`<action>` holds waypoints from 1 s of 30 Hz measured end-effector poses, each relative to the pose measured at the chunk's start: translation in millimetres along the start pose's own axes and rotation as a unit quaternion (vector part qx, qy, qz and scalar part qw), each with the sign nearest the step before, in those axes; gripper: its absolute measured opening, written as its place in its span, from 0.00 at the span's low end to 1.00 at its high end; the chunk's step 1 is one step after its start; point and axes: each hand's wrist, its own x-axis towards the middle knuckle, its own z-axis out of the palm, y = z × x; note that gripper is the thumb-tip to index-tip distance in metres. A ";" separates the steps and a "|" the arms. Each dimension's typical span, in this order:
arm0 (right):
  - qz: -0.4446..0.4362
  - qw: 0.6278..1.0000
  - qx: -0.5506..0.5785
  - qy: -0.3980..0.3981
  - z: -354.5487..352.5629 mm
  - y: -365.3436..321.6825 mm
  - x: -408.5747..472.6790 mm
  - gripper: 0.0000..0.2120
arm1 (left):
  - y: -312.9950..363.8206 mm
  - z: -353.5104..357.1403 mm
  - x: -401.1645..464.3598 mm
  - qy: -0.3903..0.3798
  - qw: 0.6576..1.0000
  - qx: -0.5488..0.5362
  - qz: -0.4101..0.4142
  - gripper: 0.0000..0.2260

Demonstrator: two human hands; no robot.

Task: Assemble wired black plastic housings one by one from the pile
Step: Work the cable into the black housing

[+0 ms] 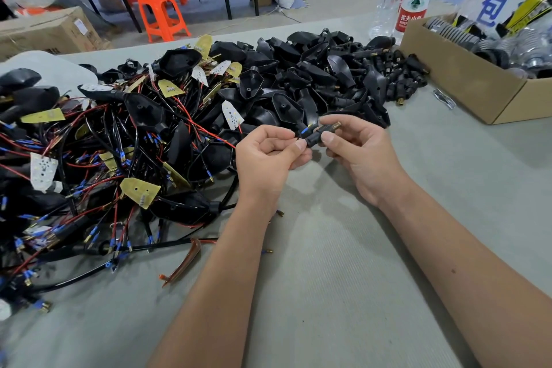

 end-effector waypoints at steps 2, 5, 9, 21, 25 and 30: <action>0.001 1.000 0.006 -0.028 2.2 -2.3 -1.2 0.12 | -0.6 0.9 -0.6 -0.004 1.000 0.024 0.010 0.08; 0.005 0.999 0.002 -0.054 5.0 -3.1 -1.3 0.11 | -1.9 2.9 -2.0 -0.007 0.996 0.080 0.033 0.09; 0.015 0.999 0.032 -0.040 5.0 -2.7 -1.1 0.10 | 1.0 1.8 0.1 0.015 0.976 0.198 0.091 0.08; -0.005 0.998 0.060 0.029 4.0 -0.4 0.6 0.10 | 6.6 -10.3 4.8 -0.074 0.917 0.356 0.164 0.13; -0.012 0.998 0.048 0.039 4.4 -0.3 -0.4 0.09 | 6.8 -11.1 0.8 -0.110 0.917 0.359 0.136 0.03; -0.001 0.999 0.028 0.040 5.6 -2.6 -1.1 0.10 | 5.7 -12.8 4.6 -0.081 0.913 0.372 0.146 0.06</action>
